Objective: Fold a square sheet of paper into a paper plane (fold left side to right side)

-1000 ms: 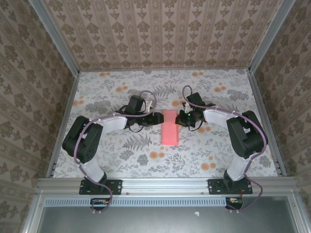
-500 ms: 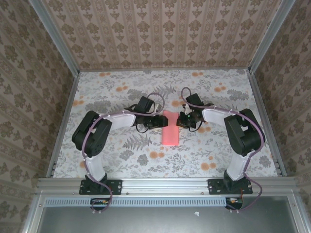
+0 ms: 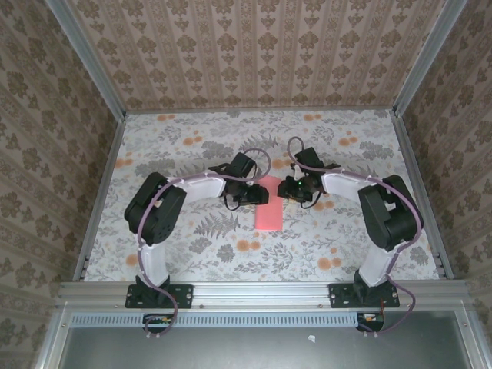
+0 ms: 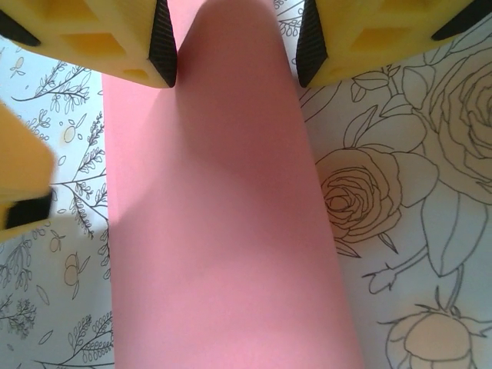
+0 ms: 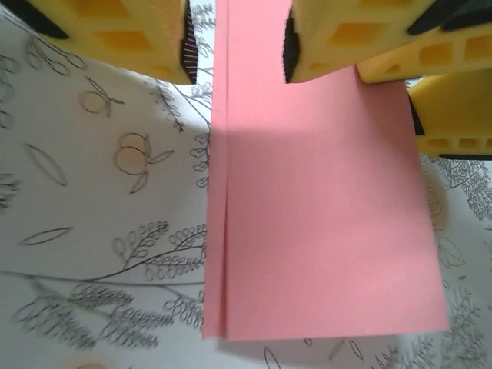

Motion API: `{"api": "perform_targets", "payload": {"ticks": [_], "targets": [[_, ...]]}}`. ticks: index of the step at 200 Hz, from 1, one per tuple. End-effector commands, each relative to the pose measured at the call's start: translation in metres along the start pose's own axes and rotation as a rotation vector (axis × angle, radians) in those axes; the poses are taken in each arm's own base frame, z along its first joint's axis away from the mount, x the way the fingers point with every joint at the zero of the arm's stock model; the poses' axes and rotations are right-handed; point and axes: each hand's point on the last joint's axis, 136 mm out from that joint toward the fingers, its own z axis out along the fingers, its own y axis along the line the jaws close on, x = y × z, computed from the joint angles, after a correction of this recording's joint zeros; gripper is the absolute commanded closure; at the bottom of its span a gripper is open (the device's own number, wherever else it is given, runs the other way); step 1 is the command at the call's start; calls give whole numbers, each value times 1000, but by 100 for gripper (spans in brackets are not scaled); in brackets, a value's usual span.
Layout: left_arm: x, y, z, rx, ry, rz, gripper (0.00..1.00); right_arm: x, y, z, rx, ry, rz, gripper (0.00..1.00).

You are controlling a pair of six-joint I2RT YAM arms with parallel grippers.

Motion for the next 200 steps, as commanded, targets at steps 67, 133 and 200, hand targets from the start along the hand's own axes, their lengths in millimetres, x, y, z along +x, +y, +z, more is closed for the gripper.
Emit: {"api": "perform_targets", "payload": {"ticks": [67,133,200], "targets": [[21,13,20,-104,110,37,50,-20,-31,-67,146,-282,16,29],[23,13,26,-128,140,56,49,-19,-29,-75,126,-300,19,19],[25,14,27,-137,145,59,49,-16,-22,-68,85,-265,10,21]]}}
